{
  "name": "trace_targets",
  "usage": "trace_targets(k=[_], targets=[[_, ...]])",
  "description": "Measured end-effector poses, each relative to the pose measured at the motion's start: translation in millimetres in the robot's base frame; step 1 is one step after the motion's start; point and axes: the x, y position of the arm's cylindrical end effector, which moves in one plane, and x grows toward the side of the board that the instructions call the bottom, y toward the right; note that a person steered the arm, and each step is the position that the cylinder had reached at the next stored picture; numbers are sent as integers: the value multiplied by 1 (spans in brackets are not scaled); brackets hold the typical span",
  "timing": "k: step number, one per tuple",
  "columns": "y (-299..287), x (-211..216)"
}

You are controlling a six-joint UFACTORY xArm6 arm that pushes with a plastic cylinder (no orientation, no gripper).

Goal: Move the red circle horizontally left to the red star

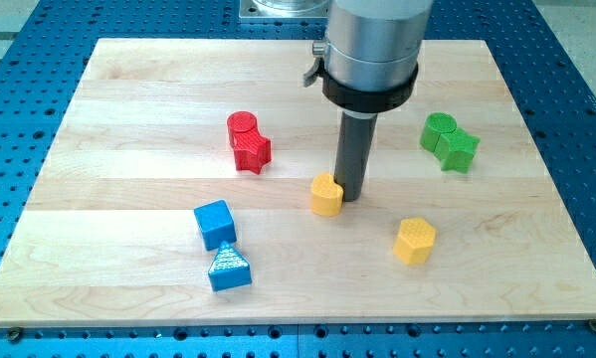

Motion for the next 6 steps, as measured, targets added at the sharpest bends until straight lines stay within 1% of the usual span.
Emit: trace_targets(k=[1, 2, 4, 5, 6], targets=[[-3, -7], [-32, -33], [-43, -75], [-61, -105], [-128, -105]])
